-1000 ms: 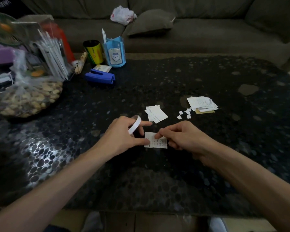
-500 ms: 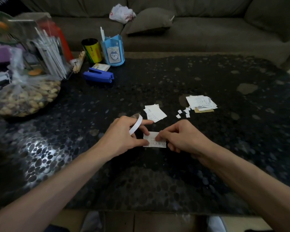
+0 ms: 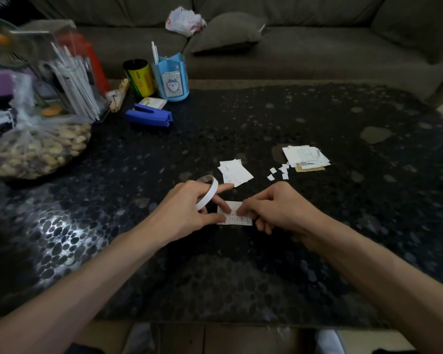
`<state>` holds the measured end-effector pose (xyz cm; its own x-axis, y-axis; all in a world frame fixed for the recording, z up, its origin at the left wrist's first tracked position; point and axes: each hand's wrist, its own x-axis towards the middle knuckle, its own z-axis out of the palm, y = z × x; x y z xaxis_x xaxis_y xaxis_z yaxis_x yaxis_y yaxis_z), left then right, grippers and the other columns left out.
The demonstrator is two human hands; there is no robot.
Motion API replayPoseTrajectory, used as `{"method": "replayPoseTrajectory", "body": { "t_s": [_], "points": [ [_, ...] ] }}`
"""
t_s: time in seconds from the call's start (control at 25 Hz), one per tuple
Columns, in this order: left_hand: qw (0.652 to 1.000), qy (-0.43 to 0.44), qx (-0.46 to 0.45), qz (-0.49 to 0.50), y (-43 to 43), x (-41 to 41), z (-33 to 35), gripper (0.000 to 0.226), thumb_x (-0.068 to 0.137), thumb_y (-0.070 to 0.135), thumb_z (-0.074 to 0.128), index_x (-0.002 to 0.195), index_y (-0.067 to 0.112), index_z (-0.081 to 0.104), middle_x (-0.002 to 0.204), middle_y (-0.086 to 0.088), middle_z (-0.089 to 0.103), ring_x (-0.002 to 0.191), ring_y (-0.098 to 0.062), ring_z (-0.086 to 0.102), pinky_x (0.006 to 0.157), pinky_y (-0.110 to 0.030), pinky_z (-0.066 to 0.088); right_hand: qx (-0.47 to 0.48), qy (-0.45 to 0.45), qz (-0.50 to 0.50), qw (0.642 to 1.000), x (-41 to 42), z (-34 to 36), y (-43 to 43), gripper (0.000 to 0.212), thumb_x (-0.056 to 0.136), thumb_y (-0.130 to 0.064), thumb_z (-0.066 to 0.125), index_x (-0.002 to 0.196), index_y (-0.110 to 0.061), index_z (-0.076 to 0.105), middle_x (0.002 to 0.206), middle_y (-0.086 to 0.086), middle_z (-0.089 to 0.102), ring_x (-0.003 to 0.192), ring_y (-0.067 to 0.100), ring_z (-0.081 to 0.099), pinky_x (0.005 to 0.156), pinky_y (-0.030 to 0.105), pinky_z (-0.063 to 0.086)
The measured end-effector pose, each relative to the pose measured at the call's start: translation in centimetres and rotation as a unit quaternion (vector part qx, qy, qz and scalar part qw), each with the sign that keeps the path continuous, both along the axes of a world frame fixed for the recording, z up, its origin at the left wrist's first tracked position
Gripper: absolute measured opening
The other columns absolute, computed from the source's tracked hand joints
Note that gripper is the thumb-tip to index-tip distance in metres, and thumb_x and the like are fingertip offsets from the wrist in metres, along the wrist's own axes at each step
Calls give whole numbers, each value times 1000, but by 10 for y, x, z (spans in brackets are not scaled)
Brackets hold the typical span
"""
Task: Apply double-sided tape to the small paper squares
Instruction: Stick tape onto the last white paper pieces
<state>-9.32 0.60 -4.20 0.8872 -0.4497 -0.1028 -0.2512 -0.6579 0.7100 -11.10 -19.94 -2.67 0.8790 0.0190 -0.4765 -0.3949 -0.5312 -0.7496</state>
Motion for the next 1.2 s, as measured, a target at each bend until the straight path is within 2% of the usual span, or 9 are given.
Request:
{"method": "replayPoseTrajectory", "body": {
  "t_s": [0.16,0.36,0.44,0.52,0.72,0.8,0.96,1.04,1.2],
  "points": [
    [1000,-10,23,4,-1,1,-1,20,83,23,86,87,40,75,145,32,53,62,2,67,68,-16,50,-16,-12,-16,1000,4,3,-7,23,99,-25,71,83,-11,81,64,2,73,39,7,51,42,17,41],
    [1000,2,-5,17,1,2,-3,25,82,20,87,87,41,75,141,27,60,66,0,71,75,-20,55,-111,-97,41,988,8,-11,-1,26,84,-45,85,77,-23,75,66,1,75,40,1,56,53,21,50],
    [999,11,-16,28,2,3,-5,37,81,20,87,111,39,75,124,24,71,67,-3,71,75,-19,55,-132,-124,53,982,10,-15,0,24,81,-41,89,75,-25,73,67,-4,73,40,-5,55,55,20,49],
    [999,20,-14,36,3,4,-9,71,82,22,87,144,37,57,102,20,74,69,-5,70,77,-20,56,-139,-124,62,981,13,-14,-2,24,80,-41,89,77,-26,72,65,-6,71,39,-6,54,53,18,46],
    [998,30,-5,52,3,8,-9,85,80,25,89,152,39,47,103,16,66,71,-7,69,75,-23,58,-72,-104,39,991,20,-13,-10,21,84,-41,86,90,-24,74,63,-3,73,43,0,57,55,17,46],
    [997,35,1,62,1,8,-7,84,78,27,90,151,41,49,107,15,62,72,-7,68,76,-25,58,-82,-186,-3,979,27,-20,-11,20,86,-38,85,97,-25,76,77,-5,74,54,-2,61,63,20,48],
    [995,29,3,93,-1,5,-6,79,76,29,92,144,43,55,107,14,56,72,-7,63,76,-25,58,-273,-357,29,893,43,-41,-6,45,89,-46,79,126,-21,74,123,0,61,115,17,55,94,32,49],
    [995,26,0,100,-1,4,-8,78,75,29,92,143,42,56,106,13,56,70,-6,62,74,-22,57,-317,-377,45,869,47,-45,-4,46,89,-50,77,121,-18,78,129,4,63,123,26,50,100,40,46],
    [994,29,-4,106,0,3,-8,77,75,29,92,143,39,57,105,13,57,68,-5,62,72,-21,57,-347,-401,57,845,47,-47,2,32,91,-44,76,106,-16,84,128,4,70,121,29,52,95,43,45]
  ]
}}
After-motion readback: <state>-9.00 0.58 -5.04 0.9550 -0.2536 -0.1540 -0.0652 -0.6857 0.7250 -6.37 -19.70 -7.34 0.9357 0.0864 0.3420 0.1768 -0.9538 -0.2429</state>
